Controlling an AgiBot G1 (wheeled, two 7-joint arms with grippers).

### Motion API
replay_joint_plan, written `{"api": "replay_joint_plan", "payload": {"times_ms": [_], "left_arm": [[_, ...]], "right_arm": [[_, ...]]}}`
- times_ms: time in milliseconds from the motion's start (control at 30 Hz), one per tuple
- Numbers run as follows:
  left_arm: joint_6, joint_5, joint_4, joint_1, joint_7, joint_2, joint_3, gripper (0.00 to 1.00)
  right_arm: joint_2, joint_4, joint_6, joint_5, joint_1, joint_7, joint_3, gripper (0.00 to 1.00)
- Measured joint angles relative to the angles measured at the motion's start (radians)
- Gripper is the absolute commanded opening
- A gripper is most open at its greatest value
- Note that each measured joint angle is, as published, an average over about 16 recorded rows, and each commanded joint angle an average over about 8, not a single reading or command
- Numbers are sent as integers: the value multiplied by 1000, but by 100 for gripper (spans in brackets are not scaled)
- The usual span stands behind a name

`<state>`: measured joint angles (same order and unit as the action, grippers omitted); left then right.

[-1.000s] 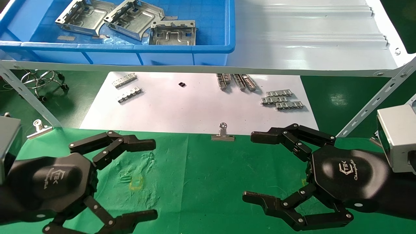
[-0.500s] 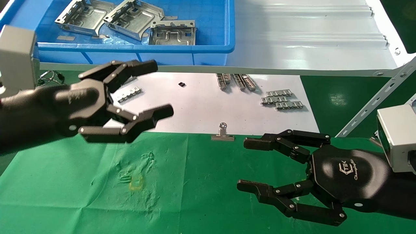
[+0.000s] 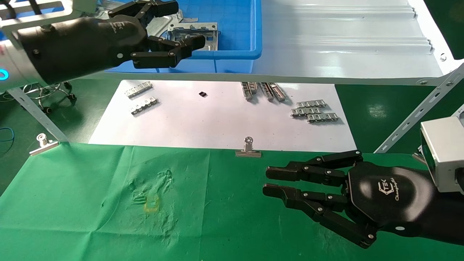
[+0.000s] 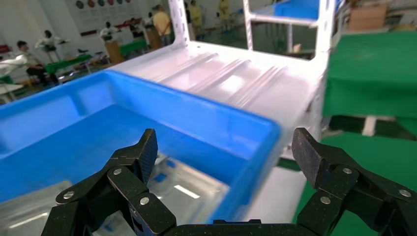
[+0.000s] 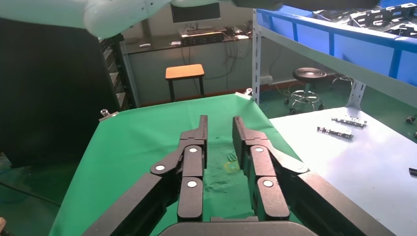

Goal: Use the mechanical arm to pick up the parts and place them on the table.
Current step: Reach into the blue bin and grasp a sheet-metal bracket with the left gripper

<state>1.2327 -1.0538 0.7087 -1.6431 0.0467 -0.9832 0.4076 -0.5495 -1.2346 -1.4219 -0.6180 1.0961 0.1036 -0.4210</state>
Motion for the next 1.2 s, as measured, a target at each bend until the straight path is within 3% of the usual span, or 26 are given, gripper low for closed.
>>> {"api": "replay_joint_plan", "payload": {"times_ms": [467,1000,1067,1200], "left_arm": [[-133,-169,-447,-283,-192,-169,77,100],[-152,-255,-647,-391,-285,-260,134,99],[-165,-261,-659,-395,-294,-270,138,87],[-192,-269,-677,-399,-306,-288,143,38]], "right_arm": [[0,0,0,0,0,0,0,0],[0,0,0,0,0,0,0,0],[0,0,0,0,0,0,0,0],[0,0,0,0,0,0,0,0]]}}
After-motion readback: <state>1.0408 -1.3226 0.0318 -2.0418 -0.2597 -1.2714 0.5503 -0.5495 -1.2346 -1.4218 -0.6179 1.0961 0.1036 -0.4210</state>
